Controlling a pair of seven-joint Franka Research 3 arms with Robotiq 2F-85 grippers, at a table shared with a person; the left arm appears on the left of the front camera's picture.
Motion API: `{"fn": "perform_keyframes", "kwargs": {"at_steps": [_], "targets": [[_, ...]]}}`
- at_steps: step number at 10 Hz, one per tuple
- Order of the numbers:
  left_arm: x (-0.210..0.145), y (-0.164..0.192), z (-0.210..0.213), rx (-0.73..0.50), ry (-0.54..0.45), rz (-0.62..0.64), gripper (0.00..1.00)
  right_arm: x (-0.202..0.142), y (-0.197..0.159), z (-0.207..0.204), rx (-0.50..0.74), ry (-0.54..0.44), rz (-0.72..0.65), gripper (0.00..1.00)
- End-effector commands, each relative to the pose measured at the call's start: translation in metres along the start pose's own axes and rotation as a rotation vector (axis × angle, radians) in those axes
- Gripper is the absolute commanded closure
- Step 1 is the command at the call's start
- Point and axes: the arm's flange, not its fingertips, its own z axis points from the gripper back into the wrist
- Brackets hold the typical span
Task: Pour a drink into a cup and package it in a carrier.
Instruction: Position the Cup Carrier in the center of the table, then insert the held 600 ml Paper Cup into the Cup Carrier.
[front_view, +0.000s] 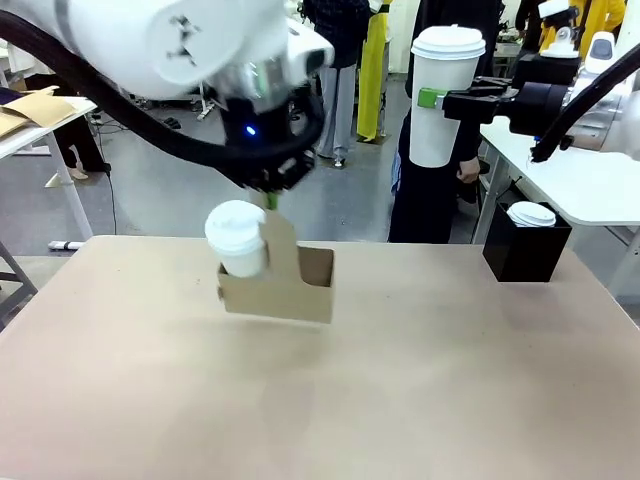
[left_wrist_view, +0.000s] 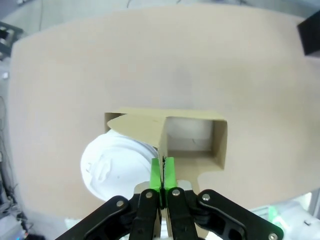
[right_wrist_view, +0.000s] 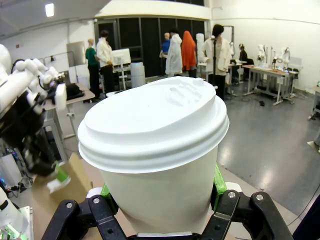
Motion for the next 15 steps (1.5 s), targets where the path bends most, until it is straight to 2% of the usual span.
{"fn": "perform_keyframes", "kwargs": {"at_steps": [1, 7, 9, 10, 15], "targets": [[-0.011, -0.019, -0.015, 0.005, 0.024, 0.018, 0.98, 0.003, 0.0, -0.002, 0.001, -0.011, 0.009, 0.2], [-0.037, -0.066, -0.071, 0.039, 0.083, 0.048, 0.98, 0.003, 0.0, -0.002, 0.001, -0.011, 0.009, 0.2], [-0.041, -0.068, -0.08, 0.042, 0.085, 0.065, 0.98, 0.003, 0.0, -0.002, 0.001, -0.011, 0.009, 0.2], [-0.042, -0.067, -0.083, 0.042, 0.112, 0.028, 0.98, 0.003, 0.0, -0.002, 0.001, -0.011, 0.009, 0.2], [-0.04, -0.066, -0.077, 0.033, 0.118, 0.038, 0.98, 0.003, 0.0, -0.002, 0.001, -0.011, 0.009, 0.2]]}}
